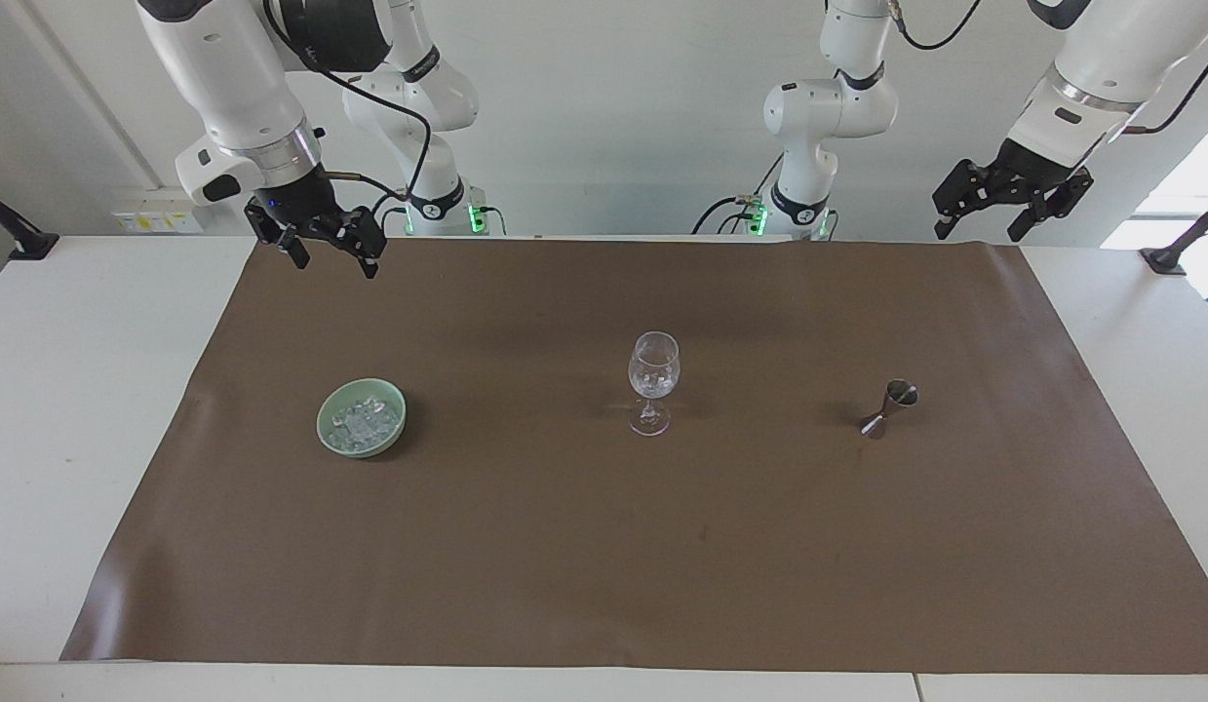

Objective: Pour wine and add ice with both arms

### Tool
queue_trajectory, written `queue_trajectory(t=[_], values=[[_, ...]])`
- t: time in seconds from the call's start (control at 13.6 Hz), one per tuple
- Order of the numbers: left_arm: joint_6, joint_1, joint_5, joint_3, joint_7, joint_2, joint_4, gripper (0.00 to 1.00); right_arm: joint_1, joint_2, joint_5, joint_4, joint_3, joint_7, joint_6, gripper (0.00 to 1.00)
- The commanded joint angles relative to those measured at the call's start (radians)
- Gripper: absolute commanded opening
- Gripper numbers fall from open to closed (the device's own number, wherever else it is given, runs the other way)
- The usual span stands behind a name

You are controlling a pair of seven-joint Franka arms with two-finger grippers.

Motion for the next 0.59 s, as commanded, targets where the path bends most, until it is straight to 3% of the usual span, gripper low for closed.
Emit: queue_trajectory(t=[0.0,0.51], values=[[0.022,-0.005,0.016,0.003,0.011,-0.022,-0.031,1.00,-0.011,-0.014,0.012,-0.006,0.006,-0.021,-0.013,1.00],[0.023,-0.002,0.016,0.003,0.010,-0.022,-0.031,1.00,-0.020,-0.020,0.017,0.000,0.003,-0.107,-0.030,1.00]])
